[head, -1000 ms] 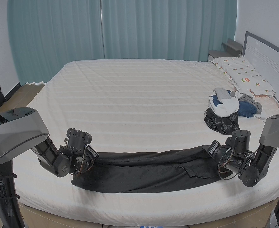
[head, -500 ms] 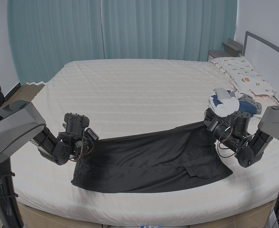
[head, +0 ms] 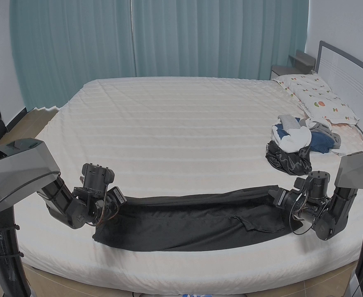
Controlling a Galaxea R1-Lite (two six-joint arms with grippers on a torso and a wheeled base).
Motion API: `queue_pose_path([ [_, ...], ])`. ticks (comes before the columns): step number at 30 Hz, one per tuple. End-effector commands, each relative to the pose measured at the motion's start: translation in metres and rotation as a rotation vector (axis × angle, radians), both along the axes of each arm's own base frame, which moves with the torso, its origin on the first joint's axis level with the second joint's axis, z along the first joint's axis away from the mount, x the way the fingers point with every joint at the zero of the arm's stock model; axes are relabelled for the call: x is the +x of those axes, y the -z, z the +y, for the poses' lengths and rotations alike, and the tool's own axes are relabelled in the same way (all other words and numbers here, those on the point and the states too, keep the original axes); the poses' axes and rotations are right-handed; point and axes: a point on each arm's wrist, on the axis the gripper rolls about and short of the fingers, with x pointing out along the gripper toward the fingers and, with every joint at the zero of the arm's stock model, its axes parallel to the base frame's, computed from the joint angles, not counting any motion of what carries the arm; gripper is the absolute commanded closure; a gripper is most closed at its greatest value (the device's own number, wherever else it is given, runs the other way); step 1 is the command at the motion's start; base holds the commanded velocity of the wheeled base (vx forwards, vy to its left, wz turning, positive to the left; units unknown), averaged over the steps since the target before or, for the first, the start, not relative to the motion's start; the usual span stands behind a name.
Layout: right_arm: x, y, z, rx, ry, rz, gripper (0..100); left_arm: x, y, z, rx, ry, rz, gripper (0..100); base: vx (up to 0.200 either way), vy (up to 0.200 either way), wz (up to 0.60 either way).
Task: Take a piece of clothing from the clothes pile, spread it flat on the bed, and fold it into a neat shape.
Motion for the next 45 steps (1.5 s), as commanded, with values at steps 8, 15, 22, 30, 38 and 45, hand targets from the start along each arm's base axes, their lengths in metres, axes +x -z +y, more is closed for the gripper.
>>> queue_pose_path([
  [8,-0.024,0.058,-0.006,-0.073,-0.032,0.124,100,-0.033,0.025,-0.006,0.138,0.072,0.12,100,0.0,0.0,0.0],
  [15,-0.024,0.062,-0.01,-0.074,-0.02,0.135,0,-0.038,0.026,-0.014,0.141,0.096,0.128,0,0.0,0.0,0.0],
  [22,-0.027,0.03,-0.019,-0.051,0.015,0.062,0,-0.047,0.009,-0.013,0.137,0.058,0.09,0,0.0,0.0,0.0],
  [30,-0.019,-0.002,-0.04,-0.037,0.08,-0.052,0,-0.051,-0.034,0.007,0.096,-0.014,-0.024,0,0.0,0.0,0.0],
  [38,0.0,0.0,-0.038,0.061,0.11,-0.061,0,-0.029,-0.015,0.02,0.028,0.001,0.023,0,0.0,0.0,0.0],
  [45,0.003,0.018,-0.042,0.117,0.104,-0.004,0,0.004,0.014,0.023,0.027,-0.019,0.054,0,0.0,0.0,0.0],
])
